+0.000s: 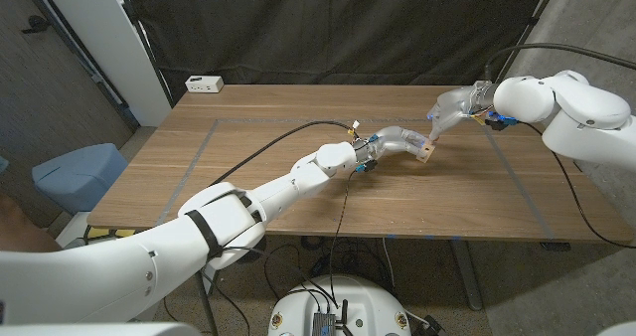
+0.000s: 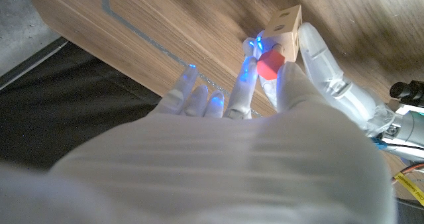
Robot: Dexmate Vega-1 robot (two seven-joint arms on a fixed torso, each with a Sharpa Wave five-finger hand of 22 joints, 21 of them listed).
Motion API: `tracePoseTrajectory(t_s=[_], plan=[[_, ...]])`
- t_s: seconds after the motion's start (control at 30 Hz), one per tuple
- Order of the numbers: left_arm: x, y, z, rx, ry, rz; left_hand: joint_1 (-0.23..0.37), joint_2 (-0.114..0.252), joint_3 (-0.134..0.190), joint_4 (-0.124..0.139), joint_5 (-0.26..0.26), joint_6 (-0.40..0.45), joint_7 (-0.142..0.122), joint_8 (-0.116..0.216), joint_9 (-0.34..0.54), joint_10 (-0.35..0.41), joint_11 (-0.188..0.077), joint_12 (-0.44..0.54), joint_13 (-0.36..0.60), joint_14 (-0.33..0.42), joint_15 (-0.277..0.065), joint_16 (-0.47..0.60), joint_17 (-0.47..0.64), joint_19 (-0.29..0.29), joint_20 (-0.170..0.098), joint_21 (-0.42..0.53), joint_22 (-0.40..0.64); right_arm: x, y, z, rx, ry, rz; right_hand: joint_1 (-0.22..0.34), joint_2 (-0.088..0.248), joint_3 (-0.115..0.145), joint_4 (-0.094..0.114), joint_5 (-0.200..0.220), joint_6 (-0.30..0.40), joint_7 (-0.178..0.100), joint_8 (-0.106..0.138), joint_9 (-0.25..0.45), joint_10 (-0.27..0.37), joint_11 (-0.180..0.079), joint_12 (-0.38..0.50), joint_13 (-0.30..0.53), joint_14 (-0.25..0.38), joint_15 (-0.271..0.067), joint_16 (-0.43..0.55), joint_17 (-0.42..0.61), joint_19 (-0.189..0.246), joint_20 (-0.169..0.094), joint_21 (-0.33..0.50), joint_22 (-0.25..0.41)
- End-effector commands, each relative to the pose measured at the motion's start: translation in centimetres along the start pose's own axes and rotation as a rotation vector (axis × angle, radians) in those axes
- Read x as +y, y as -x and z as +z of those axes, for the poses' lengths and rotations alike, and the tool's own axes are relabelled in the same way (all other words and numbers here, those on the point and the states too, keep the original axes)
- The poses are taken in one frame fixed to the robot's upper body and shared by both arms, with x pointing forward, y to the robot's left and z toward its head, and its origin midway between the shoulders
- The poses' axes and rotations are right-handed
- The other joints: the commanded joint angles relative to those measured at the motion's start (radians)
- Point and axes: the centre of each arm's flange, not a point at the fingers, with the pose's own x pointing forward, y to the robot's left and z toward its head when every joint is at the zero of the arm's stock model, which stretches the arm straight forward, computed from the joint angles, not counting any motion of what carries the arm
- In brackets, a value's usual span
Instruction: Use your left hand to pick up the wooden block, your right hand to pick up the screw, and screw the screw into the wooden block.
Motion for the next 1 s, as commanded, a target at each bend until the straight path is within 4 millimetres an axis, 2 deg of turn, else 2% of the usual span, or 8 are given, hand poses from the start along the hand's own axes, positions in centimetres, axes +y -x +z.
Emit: tracePoseTrajectory(t_s=[0.03,1.0], plan=[[-0.04,0.06,0.12,-0.004,-0.002,-0.002,-0.038,0.053,0.052,0.05,0.004,0.06,0.023,0.005,0.006,0.008,-0.001,0.012,0.005,0.006,-0.059,0.002,0.002,0.0,-0.001,0.008,0.005,-0.02,-0.06,0.25,-0.001,0.001,-0.013,-0.017,0.01,0.002,0.01,-0.004,0.021,0.002,0.01,0.002,0.02,-0.004,0.007,0.001,0.012,-0.098,0.008,0.004,0.014,0.0,0.01,0.003],[0.19,0.27,-0.05,-0.003,-0.002,-0.001,-0.037,0.054,0.054,0.049,0.005,0.062,0.024,0.005,0.006,0.008,0.0,0.012,0.004,0.007,-0.058,0.002,0.002,0.0,-0.001,0.007,0.005,0.18,-0.68,0.88,0.019,0.003,-0.028,-0.073,0.027,-0.027,0.025,-0.01,0.158,0.014,0.052,-0.008,0.112,-0.009,0.018,-0.004,0.073,-0.114,0.031,0.007,0.05,-0.01,0.012,0.004]])
